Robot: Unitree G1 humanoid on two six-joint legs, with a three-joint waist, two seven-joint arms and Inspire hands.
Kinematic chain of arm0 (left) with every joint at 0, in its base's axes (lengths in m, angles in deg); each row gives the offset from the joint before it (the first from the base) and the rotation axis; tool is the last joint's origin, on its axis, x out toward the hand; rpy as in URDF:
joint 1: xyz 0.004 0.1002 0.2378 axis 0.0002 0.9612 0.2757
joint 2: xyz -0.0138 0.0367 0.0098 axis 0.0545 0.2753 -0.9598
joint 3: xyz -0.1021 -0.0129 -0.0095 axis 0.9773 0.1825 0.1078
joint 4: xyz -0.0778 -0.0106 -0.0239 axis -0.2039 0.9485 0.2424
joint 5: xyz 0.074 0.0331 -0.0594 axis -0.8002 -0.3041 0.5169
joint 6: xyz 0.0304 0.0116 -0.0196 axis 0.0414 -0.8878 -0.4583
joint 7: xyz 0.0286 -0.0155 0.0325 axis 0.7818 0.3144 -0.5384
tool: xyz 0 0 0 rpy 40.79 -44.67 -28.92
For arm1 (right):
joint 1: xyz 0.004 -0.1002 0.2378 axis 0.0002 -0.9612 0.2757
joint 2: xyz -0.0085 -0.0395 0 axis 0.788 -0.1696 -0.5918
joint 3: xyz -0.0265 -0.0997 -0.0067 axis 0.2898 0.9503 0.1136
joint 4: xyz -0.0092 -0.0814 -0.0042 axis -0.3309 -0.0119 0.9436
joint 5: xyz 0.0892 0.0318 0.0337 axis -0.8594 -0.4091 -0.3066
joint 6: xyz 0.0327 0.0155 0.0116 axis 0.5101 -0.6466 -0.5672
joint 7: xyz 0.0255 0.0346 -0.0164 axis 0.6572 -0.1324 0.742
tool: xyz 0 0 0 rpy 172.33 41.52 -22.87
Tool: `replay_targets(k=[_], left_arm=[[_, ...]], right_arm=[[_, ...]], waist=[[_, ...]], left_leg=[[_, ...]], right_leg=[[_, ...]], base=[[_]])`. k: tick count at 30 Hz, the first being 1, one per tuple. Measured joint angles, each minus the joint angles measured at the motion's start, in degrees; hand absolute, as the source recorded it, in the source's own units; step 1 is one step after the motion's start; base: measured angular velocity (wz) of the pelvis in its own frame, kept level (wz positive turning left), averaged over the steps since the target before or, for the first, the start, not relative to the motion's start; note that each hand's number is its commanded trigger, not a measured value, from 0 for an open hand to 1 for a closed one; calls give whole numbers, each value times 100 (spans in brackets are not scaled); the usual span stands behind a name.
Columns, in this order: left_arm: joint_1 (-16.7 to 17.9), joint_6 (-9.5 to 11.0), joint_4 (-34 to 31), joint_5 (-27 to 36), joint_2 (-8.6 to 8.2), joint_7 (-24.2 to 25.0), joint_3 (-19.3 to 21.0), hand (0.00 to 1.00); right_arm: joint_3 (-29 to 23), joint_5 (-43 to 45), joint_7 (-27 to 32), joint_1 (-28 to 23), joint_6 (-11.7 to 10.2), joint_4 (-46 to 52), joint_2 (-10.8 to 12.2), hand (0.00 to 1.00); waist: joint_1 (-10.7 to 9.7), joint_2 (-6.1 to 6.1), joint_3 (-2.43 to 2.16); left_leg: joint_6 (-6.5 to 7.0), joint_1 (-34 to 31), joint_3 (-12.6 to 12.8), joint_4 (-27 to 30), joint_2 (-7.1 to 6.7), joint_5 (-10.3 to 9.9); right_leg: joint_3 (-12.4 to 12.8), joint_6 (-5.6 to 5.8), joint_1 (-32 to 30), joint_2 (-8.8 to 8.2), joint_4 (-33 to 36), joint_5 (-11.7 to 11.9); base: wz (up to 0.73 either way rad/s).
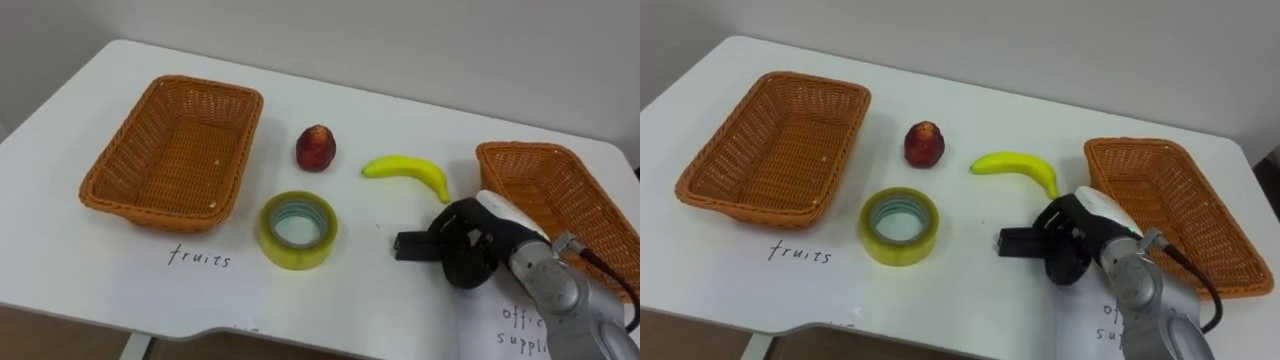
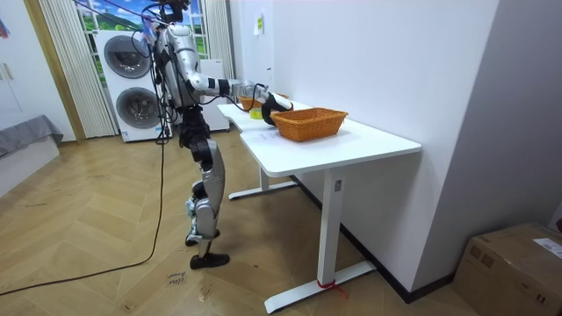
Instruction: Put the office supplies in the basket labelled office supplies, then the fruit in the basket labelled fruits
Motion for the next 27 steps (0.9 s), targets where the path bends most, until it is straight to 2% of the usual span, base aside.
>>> replay_targets(k=[12, 18, 21, 23, 27], left_arm=[[1, -7, -77, 11, -3, 0, -3, 0], [14, -2, -91, 11, 13, 0, 0, 0], [24, 34, -118, 76, -33, -2, -4, 0], [39, 122, -113, 269, -32, -3, 4, 0], [88, 358, -44, 441, -36, 5, 33, 0]], right_arm=[[3, -53, 18, -14, 13, 62, 9, 100], [17, -88, -74, -262, 16, 591, -9, 100], [54, -127, -270, -368, 15, 898, 2, 100], [53, -459, -338, -379, 9, 958, 2, 100], [51, -1026, -458, -374, -189, 1075, 9, 100]], waist=[[27, 1, -1], [16, -33, -34], [18, -32, -38], [23, -25, -32], [-21, 58, 31]], left_leg=[[0, -23, 19, 18, 12, 1], [-9, -102, 35, 8, 2, 11], [-9, -90, 105, 15, 5, 14], [-9, -62, 156, 17, 10, 14], [1, 48, 191, -66, 24, 18]], right_leg=[[15, 0, -29, -1, 9, 0], [16, 0, -127, 4, 14, 0], [96, 0, -141, 6, 14, 0], [179, 0, -135, 9, 13, 0], [225, 1, -85, 2, 10, -1]], base=[[0], [-1], [-8], [-15], [-7]])
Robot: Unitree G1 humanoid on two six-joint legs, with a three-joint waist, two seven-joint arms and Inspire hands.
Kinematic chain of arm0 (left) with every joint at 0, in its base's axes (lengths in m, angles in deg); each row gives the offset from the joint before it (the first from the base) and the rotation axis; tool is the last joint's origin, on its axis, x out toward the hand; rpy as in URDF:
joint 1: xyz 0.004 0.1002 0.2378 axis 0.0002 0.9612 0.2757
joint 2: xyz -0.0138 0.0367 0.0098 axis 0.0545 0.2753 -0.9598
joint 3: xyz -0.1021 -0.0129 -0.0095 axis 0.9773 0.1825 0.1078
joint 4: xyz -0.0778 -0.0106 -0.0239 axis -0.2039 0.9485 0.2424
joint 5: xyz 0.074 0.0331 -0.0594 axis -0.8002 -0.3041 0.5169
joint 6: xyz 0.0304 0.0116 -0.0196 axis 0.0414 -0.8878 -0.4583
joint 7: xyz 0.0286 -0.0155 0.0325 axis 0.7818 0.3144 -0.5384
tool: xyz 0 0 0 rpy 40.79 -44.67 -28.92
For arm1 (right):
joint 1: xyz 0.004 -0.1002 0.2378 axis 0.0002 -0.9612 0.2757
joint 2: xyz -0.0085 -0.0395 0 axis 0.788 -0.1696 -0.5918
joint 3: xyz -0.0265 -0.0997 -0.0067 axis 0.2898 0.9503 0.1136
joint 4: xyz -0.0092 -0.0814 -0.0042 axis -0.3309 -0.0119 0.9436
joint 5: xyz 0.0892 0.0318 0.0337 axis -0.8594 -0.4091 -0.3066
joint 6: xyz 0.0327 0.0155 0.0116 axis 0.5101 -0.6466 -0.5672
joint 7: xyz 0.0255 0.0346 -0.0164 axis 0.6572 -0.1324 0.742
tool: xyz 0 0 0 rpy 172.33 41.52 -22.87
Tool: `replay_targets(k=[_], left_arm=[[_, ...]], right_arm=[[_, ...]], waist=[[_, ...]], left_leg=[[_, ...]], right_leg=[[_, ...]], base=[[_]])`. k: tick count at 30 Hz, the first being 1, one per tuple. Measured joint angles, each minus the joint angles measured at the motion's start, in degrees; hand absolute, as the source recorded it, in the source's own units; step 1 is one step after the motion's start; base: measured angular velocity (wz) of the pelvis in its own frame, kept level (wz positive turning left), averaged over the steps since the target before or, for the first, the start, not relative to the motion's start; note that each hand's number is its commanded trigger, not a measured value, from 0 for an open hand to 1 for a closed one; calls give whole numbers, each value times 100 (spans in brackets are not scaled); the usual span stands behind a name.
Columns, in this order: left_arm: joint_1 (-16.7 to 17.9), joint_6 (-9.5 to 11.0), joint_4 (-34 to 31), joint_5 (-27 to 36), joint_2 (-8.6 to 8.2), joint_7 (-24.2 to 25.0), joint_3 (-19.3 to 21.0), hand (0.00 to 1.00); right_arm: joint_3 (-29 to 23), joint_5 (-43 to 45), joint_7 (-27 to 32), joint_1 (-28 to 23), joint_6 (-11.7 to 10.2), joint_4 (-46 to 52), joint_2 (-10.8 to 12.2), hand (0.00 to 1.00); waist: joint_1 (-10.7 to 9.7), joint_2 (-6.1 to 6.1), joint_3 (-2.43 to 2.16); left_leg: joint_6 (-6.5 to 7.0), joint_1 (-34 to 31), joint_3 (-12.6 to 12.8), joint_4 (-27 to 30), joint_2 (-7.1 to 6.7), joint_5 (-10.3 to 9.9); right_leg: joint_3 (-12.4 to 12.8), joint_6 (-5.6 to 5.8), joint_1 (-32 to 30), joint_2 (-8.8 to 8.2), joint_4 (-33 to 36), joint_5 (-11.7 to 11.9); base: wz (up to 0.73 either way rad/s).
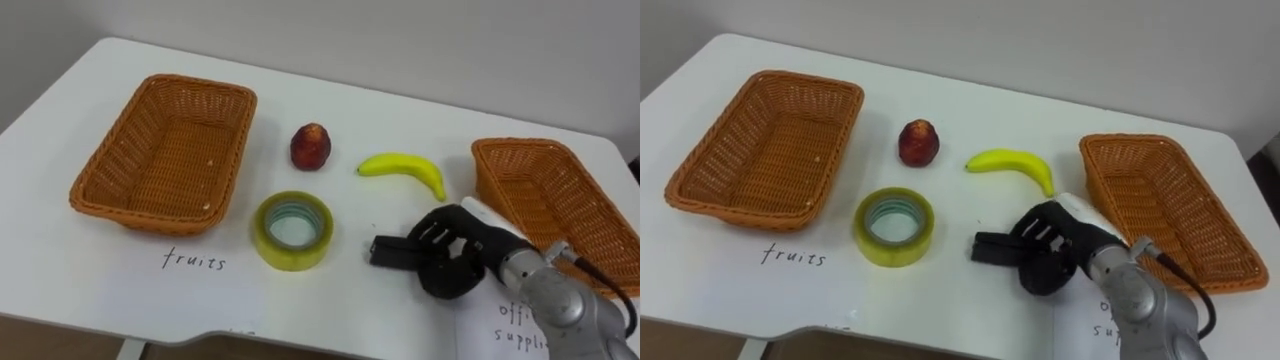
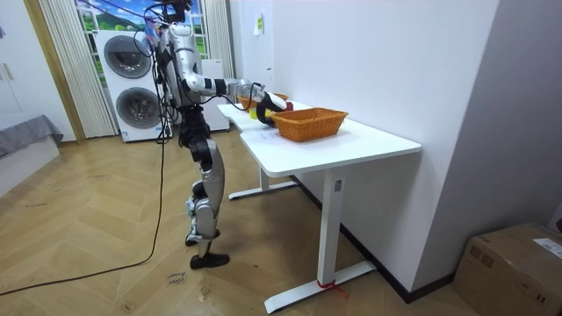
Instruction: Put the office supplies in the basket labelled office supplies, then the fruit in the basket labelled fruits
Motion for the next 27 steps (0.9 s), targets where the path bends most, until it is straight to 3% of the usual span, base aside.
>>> replay_targets(k=[3, 10, 19, 23, 27], left_arm=[[75, 26, 69, -51, -28, 9, 108, 0], [254, 4, 188, -43, -94, 51, 145, 0], [286, 49, 381, -45, -156, 117, 162, 0], [350, 99, 571, -49, -170, 104, 336, 0], [440, 98, 603, -81, -182, 40, 392, 0]], right_arm=[[-203, -397, -53, 7, -57, 288, 2, 100], [-708, -885, 247, 35, -267, 661, 1, 100], [-1064, -1122, 818, 36, -489, 661, 0, 100], [-1250, -1370, 1065, 37, -519, 656, -2, 100], [-1418, -1539, 1448, 36, -696, 599, -2, 100]], waist=[[-89, 49, 29], [-193, 72, 32], [-340, 69, -9], [-400, 57, -12], [-434, 43, -7]], left_leg=[[9, -9, -17, -31, -5, 6], [9, -59, -44, -9, -14, 5], [9, -40, -35, -23, -10, 7], [9, -33, -35, -10, -2, 7], [9, -37, -34, -14, 0, 6]], right_leg=[[-31, 0, 3, -11, -3, 0], [-18, 0, -27, -8, -6, 0], [-16, 0, -20, -5, 2, 0], [-11, 0, -17, -7, 1, 0], [-14, 0, -11, -10, 1, 0]], base=[[1], [2], [0], [0], [0]])
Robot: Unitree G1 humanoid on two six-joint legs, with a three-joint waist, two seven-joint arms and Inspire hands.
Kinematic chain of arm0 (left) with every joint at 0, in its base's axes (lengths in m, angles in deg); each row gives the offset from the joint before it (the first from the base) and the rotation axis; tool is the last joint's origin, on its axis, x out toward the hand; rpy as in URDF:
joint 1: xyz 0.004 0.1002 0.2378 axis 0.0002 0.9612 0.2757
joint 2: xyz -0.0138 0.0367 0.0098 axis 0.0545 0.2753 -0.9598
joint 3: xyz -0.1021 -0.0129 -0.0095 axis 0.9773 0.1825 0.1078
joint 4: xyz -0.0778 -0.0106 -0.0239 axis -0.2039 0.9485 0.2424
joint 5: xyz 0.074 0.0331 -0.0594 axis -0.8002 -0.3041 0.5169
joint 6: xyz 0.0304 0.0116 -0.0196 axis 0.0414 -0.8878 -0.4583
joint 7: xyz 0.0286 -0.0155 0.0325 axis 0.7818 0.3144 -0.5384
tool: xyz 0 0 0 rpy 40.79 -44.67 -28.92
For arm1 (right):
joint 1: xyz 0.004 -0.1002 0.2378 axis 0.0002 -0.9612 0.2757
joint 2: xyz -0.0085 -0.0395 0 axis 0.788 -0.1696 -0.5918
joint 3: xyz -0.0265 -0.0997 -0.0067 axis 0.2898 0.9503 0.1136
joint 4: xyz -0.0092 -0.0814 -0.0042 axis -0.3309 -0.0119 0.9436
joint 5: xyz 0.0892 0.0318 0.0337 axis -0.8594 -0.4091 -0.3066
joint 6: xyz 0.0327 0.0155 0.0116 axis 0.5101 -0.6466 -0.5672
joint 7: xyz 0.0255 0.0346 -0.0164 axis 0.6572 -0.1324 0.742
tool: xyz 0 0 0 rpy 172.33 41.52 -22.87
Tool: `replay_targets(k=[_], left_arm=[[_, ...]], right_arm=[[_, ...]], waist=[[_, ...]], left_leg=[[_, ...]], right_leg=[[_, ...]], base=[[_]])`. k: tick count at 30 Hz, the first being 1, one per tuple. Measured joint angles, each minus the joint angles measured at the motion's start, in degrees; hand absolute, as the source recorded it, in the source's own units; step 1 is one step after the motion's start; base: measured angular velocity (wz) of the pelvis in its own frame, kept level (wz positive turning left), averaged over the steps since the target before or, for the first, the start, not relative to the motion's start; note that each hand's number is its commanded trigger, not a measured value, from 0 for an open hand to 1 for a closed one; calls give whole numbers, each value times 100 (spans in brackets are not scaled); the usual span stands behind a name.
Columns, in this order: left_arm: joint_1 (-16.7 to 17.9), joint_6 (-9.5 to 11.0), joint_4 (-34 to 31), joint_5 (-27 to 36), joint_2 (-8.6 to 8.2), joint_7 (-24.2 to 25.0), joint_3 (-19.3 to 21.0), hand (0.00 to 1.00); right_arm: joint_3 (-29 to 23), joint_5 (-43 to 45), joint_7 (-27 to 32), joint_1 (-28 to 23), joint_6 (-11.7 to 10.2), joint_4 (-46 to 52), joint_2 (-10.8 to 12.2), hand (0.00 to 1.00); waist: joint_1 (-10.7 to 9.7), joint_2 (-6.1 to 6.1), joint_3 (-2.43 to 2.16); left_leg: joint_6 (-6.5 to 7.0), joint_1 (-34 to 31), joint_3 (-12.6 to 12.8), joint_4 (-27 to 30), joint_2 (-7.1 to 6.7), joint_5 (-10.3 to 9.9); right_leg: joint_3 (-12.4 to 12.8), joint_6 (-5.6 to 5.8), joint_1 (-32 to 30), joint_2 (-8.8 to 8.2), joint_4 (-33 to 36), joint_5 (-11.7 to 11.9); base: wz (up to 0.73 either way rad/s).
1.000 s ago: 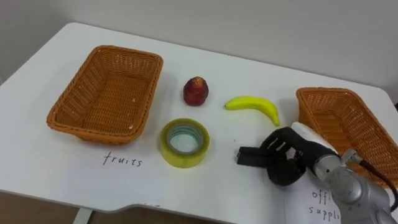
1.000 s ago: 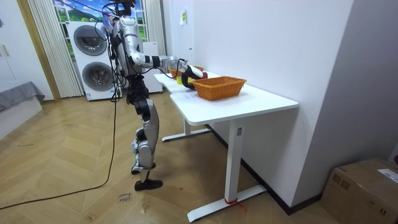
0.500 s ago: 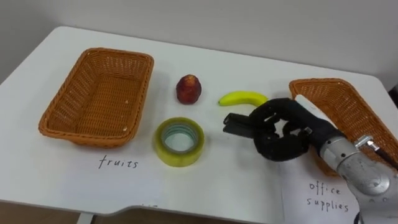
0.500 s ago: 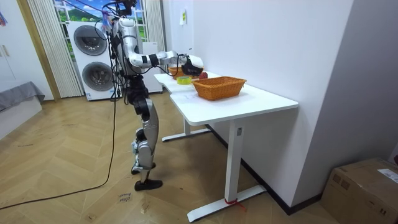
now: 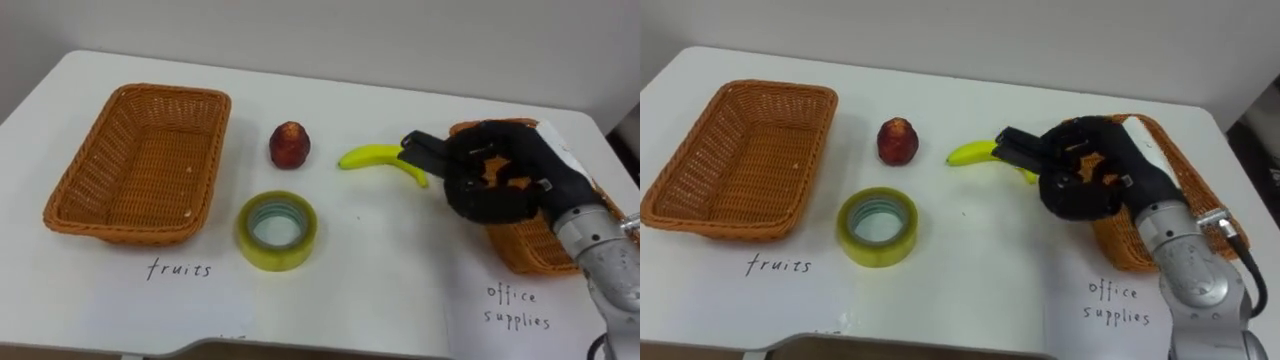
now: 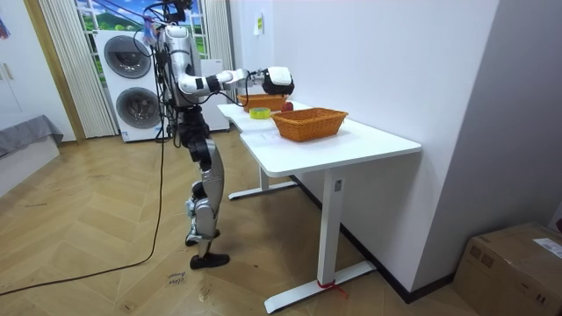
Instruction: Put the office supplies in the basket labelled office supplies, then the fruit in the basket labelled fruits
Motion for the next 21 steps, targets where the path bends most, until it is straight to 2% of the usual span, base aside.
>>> replay_targets(k=[4, 10, 13, 21], left_arm=[[26, 1, 2, -42, -9, -3, 135, 0], [51, -11, -75, -484, -33, 104, 531, 0], [62, -15, -160, -495, -38, 104, 655, 0], [9, -16, -216, -713, -45, 103, 665, 0]], right_arm=[[-58, 1, 279, 0, -49, -151, -3, 100], [-353, 6, 420, 0, -96, -278, -19, 100], [-458, 5, 463, 0, -97, -279, -19, 100], [-486, 50, 576, 0, -98, -523, -19, 100]], waist=[[-2, -27, 9], [-42, -70, 5], [-79, -77, 0], [-105, -99, -17]], left_leg=[[0, -9, 0, 24, 3, 0], [0, -13, 31, 24, -7, -2], [0, -12, 40, 23, -9, -2], [-1, -7, 58, 7, 1, -2]], right_leg=[[-5, 0, 5, -2, 0, 0], [-12, 3, 2, -7, -23, -3], [-10, 3, 16, -4, -76, -3], [1, 3, 1, 7, -79, -3]], base=[[0], [0], [0], [0]])
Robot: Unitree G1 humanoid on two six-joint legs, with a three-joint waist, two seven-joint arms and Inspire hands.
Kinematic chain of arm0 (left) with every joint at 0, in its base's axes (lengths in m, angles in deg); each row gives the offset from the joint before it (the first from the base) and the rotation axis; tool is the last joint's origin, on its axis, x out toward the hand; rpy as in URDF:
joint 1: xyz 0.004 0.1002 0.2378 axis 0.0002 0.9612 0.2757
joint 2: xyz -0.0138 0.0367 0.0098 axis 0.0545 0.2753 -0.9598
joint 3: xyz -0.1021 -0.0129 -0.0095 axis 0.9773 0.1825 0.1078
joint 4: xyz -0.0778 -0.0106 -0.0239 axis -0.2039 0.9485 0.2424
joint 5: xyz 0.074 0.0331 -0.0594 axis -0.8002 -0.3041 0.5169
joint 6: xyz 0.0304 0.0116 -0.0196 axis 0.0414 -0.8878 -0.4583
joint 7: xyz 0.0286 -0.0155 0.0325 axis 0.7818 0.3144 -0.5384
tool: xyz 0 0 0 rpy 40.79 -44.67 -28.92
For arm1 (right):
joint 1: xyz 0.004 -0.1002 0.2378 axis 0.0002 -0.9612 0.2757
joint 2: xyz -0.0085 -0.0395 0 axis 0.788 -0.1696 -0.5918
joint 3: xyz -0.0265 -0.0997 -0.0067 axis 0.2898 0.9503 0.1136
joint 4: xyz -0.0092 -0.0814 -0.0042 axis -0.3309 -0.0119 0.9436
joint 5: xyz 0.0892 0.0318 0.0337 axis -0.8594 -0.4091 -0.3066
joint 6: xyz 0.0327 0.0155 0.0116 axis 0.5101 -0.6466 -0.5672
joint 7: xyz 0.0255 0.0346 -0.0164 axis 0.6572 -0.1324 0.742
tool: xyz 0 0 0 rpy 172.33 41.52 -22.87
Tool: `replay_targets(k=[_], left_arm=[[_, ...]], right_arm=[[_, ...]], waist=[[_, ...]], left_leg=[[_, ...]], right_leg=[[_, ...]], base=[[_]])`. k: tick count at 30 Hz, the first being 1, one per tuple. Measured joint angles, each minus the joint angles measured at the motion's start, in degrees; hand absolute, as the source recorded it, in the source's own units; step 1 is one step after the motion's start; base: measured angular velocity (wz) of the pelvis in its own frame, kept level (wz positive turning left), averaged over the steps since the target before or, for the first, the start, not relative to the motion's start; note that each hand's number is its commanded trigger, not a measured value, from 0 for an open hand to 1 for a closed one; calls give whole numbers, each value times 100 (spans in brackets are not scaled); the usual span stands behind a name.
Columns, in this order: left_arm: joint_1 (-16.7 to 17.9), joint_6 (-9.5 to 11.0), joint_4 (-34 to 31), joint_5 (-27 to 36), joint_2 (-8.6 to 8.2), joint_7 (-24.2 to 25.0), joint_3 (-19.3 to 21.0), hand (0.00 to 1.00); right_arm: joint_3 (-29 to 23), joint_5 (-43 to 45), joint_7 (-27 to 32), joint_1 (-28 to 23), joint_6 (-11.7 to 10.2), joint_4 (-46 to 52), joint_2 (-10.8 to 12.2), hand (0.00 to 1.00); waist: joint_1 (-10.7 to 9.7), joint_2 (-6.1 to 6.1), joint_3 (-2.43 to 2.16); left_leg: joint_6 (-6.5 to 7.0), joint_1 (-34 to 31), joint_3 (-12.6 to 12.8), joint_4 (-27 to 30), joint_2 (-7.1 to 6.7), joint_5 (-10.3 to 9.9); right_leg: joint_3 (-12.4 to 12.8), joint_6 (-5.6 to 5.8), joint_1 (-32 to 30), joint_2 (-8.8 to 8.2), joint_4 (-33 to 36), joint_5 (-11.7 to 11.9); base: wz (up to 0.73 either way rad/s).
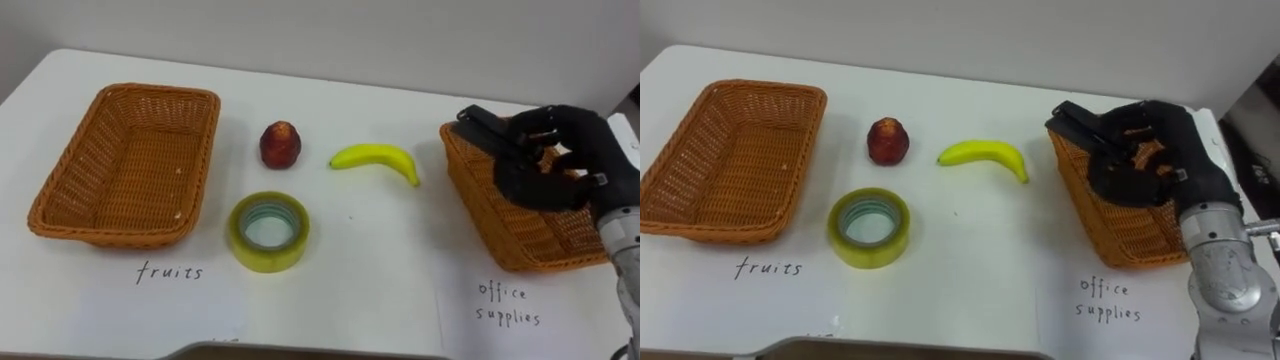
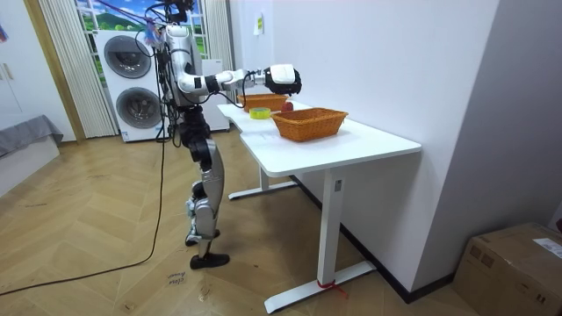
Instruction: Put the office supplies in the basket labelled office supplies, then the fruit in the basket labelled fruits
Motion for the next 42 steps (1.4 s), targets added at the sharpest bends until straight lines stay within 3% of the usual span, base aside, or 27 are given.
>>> replay_targets(k=[13, 20, 25, 33, 34, 35, 36, 42], left_arm=[[68, -120, 30, 10, -7, 101, 140, 0], [69, -121, 30, 27, -20, 110, 217, 0], [59, -120, 20, 24, -37, 135, 219, 0], [68, -120, -17, 17, -26, 146, 221, 0], [68, -120, -17, 17, -26, 147, 220, 0], [68, -120, -17, 18, -26, 147, 220, 0], [68, -120, -18, 18, -26, 147, 221, 0], [72, -120, -17, 18, -25, 147, 220, 0]], right_arm=[[-99, -39, 367, 0, -4, -520, -4, 100], [-266, -244, 372, 0, -8, -770, -93, 100], [-275, -233, 371, 0, 2, -961, -219, 100], [-283, -73, 359, -3, 2, -964, -229, 100], [-283, -7, 354, -4, 2, -964, -242, 69], [-283, 1, 351, -4, 2, -964, -251, 24], [-284, 16, 350, -4, 2, -964, -259, 0], [-286, 38, 286, -4, 4, -964, -259, 0]], waist=[[-22, 36, 16], [-116, 93, -20], [-183, 60, -15], [-334, -40, -20], [-336, -45, -24], [-337, -45, -24], [-338, -45, -24], [-336, -26, -27]], left_leg=[[0, -2, -30, 3, 0, -1], [-2, 14, -8, 9, 3, 0], [-2, 1, 70, 11, 12, 0], [1, -7, 91, 18, 7, -2], [2, -7, 93, 21, 7, -2], [4, -7, 95, 23, 6, -4], [5, -7, 96, 24, 6, -5], [6, -8, 90, 33, 6, -5]], right_leg=[[-36, 0, 11, -6, 3, 1], [-24, 0, 12, -6, 15, 1], [6, 0, -68, -7, 92, 1], [54, 0, -74, -8, 82, 1], [62, 0, -74, -8, 82, 1], [65, 0, -74, -8, 82, 1], [71, 0, -75, -9, 83, 1], [84, 0, -73, -8, 85, 1]], base=[[0], [0], [-8], [-1], [0], [0], [0], [0]])
